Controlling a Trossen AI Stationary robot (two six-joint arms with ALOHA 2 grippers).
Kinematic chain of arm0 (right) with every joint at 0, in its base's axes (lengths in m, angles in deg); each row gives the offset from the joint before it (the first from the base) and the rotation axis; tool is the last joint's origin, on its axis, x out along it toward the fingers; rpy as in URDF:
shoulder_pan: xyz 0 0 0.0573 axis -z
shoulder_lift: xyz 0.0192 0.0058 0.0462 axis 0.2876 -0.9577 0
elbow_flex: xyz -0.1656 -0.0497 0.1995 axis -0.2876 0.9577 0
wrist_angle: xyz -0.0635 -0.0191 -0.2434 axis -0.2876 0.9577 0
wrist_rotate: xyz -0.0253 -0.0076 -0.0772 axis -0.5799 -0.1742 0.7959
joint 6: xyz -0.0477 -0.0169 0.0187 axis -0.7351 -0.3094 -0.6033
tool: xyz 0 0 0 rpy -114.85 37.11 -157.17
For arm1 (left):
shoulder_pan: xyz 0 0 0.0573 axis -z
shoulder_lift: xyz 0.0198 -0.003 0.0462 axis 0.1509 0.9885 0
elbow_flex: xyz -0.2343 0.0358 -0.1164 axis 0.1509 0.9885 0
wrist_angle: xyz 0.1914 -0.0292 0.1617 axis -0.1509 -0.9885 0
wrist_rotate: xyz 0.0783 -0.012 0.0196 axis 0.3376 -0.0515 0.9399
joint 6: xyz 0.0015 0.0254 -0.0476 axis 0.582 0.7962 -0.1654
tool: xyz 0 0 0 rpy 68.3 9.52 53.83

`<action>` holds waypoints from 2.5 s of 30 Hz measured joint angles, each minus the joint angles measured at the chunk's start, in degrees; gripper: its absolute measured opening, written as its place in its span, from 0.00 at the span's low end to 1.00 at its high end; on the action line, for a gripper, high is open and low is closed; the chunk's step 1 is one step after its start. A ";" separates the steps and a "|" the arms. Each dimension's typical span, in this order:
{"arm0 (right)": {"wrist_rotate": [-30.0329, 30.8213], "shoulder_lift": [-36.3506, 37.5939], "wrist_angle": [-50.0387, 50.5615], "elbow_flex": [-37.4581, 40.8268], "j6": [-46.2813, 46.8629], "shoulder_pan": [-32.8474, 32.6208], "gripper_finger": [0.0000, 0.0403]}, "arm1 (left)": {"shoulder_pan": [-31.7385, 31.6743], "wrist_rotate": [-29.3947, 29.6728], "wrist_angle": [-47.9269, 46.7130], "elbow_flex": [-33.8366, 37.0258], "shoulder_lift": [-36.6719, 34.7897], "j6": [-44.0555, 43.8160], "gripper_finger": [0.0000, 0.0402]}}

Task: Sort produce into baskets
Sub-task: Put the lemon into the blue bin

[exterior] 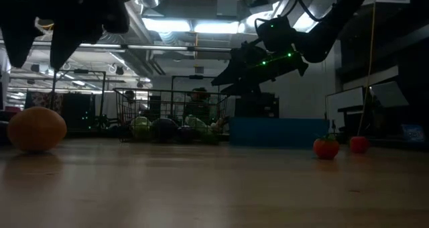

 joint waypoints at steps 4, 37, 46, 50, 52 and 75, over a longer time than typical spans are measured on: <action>0.00 0.00 0.02 0.00 0.00 0.01 0.71 | 1.54 2.83 3.88 2.99 0.00 -5.95 0.56; 0.00 0.02 1.20 0.00 -0.02 -0.01 0.71 | 2.64 9.25 19.25 16.71 -0.37 -12.31 0.56; 0.00 0.02 1.16 0.00 -0.02 -0.01 0.71 | 2.64 9.30 19.40 16.80 -0.31 -10.23 0.43; 0.00 0.02 1.16 0.00 -0.02 -0.01 0.71 | 2.64 9.31 19.41 16.80 -0.28 -8.68 0.38; 0.00 0.02 1.14 0.00 -0.02 -0.01 0.71 | 2.64 9.34 19.41 16.80 -0.24 -8.70 0.38; -10.85 1.48 0.65 0.02 -0.04 -0.01 0.71 | 2.40 20.42 37.72 15.99 -0.26 1.48 0.40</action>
